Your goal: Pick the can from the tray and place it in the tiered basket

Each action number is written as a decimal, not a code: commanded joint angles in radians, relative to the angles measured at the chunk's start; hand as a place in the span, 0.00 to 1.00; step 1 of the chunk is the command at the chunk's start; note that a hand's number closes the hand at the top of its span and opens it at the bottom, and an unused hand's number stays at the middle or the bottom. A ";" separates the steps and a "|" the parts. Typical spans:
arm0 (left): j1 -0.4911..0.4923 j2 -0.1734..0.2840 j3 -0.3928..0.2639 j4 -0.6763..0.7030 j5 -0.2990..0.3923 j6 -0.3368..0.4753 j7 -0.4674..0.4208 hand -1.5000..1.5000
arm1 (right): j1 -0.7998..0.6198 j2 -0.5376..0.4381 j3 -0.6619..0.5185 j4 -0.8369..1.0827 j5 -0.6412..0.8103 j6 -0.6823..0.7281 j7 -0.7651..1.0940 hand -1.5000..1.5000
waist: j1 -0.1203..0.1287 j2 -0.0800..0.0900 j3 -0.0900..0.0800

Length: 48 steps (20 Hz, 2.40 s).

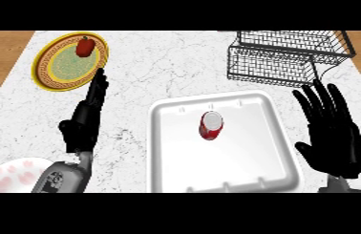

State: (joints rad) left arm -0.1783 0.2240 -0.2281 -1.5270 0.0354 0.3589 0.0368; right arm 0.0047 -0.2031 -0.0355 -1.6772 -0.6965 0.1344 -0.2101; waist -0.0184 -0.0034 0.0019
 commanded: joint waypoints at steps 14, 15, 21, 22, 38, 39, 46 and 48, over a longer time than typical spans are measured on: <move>0.019 -0.031 -0.033 -0.003 -0.027 0.003 -0.008 0.50 | 0.028 -0.664 0.037 -0.525 0.620 0.025 0.537 0.00 | 0.024 -0.001 -0.012; 0.010 -0.017 -0.027 -0.027 -0.014 -0.015 0.020 0.50 | 0.042 -0.665 0.088 -0.589 0.662 0.018 0.595 0.00 | 0.022 -0.004 -0.011; 0.008 -0.033 -0.037 -0.017 -0.027 -0.022 -0.002 0.50 | -0.181 -0.703 0.230 -0.721 0.637 0.033 1.058 0.00 | 0.050 0.006 -0.008; -0.064 -0.033 0.012 0.050 -0.010 -0.029 -0.009 0.50 | -0.202 -0.675 0.299 -0.730 0.676 0.025 1.090 0.00 | 0.038 0.008 -0.007; -0.029 -0.043 0.012 0.016 -0.038 -0.047 0.022 0.50 | -0.679 -0.419 0.608 -0.473 0.647 0.092 1.535 0.00 | 0.025 0.001 -0.004; 0.034 -0.050 -0.017 -0.028 -0.060 -0.029 0.021 0.50 | -0.625 -0.422 0.635 -0.444 0.691 0.085 1.470 0.00 | 0.029 0.001 -0.003; 0.071 -0.068 -0.014 -0.033 -0.067 -0.029 -0.019 0.50 | -0.651 -0.409 0.689 -0.443 0.758 0.083 1.527 0.00 | 0.022 -0.001 -0.003; 0.057 -0.058 -0.010 -0.034 -0.068 -0.041 -0.012 0.50 | -0.703 -0.422 0.686 -0.409 0.732 0.126 1.537 0.00 | 0.026 0.000 -0.004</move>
State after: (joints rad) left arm -0.1505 0.1588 -0.2331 -1.5417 -0.0284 0.3293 0.0363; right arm -0.6561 -0.6379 0.6134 -2.1072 0.0143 0.1873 1.1520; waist 0.0036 -0.0035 -0.0018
